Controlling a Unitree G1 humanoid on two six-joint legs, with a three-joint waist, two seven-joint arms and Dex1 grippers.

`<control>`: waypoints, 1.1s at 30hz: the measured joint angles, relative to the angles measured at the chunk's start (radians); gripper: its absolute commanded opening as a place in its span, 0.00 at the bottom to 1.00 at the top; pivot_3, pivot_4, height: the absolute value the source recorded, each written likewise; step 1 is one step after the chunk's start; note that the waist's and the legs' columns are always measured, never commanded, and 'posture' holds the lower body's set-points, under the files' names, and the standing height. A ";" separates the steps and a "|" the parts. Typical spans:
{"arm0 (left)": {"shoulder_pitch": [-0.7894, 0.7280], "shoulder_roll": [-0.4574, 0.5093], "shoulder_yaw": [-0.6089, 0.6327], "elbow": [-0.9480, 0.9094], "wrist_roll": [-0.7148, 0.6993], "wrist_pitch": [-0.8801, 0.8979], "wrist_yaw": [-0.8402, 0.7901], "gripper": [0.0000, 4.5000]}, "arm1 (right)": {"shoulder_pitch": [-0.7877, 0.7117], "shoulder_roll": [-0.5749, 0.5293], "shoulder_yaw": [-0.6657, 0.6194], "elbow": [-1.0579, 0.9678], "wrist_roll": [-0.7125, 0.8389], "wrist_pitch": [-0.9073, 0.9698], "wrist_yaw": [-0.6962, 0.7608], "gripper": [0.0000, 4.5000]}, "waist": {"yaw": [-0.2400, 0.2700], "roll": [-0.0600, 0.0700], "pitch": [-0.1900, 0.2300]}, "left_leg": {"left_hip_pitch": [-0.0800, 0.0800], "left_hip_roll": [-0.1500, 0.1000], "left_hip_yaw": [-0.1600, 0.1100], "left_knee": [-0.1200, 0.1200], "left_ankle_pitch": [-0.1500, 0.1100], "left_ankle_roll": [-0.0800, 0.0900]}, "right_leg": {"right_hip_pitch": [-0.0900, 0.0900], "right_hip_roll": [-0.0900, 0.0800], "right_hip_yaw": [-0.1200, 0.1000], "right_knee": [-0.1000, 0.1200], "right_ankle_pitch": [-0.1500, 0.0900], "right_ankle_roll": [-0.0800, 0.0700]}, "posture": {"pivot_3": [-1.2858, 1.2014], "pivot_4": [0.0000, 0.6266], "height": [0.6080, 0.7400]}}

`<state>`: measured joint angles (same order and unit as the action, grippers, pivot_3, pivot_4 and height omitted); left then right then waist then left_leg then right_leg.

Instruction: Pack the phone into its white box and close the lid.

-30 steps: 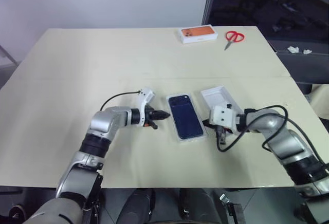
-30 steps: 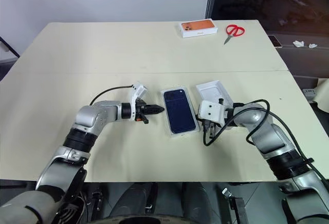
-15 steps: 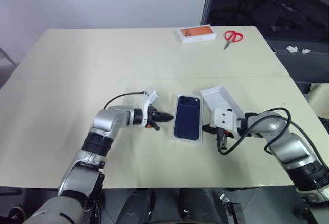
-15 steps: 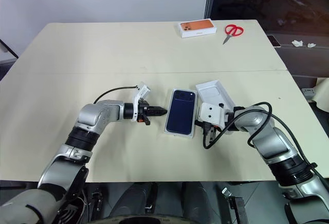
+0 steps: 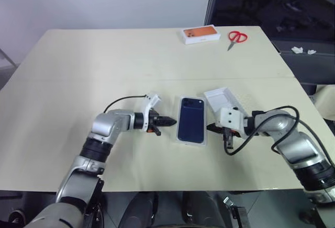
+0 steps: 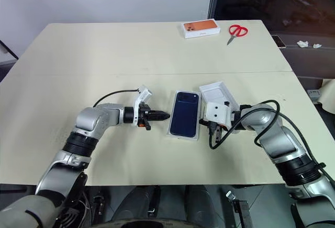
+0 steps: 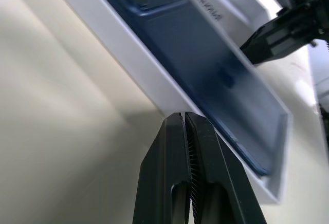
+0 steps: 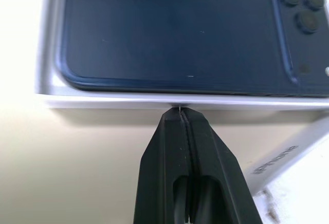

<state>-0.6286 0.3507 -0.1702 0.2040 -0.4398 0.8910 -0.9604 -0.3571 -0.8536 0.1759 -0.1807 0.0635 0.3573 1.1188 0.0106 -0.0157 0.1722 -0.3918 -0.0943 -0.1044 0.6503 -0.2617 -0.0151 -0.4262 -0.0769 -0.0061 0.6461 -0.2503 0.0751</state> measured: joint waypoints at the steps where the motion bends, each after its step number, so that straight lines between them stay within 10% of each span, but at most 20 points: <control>1: 0.006 0.018 0.005 -0.017 -0.007 0.000 -0.005 0.32 | -0.004 -0.016 -0.015 -0.013 0.011 0.011 0.009 0.29 | -0.001 0.000 0.000 | 0.000 0.000 0.000 0.000 0.000 0.001 | 0.000 0.000 0.000 0.000 0.000 0.000 | 0.52 0.24 1.00; 7: 0.044 0.122 0.062 -0.066 -0.052 0.032 -0.047 0.98 | -0.044 -0.079 -0.078 -0.037 0.055 0.050 0.029 0.98 | 0.000 0.000 0.000 | 0.000 0.000 0.000 0.000 -0.003 0.004 | 0.000 0.000 0.000 0.000 0.000 0.000 | 0.52 0.24 1.00; 23: 0.147 0.296 0.185 -0.106 -0.076 -0.311 -0.271 1.00 | -0.116 0.179 -0.191 -0.311 0.204 1.072 -0.448 1.00 | 0.002 0.001 0.000 | -0.001 0.000 0.000 -0.001 -0.004 0.007 | -0.001 -0.001 0.000 -0.001 0.000 -0.001 | 0.52 0.24 1.00; 33: 0.164 0.269 0.184 -0.106 -0.070 -0.339 -0.239 1.00 | -0.133 0.245 -0.211 -0.309 0.250 1.250 -0.598 1.00 | 0.000 0.001 0.000 | -0.001 0.000 0.000 -0.001 -0.004 0.007 | -0.001 -0.001 0.000 0.000 0.000 0.000 | 0.52 0.24 1.00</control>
<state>-0.4649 0.6201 0.0133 0.0981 -0.5095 0.5525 -1.1992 -0.4899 -0.6088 -0.0350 -0.4895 0.3136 1.6076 0.5209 0.0107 -0.0147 0.1722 -0.3928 -0.0945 -0.1045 0.6496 -0.2657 -0.0081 -0.4276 -0.0779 -0.0057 0.6458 -0.2503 0.0746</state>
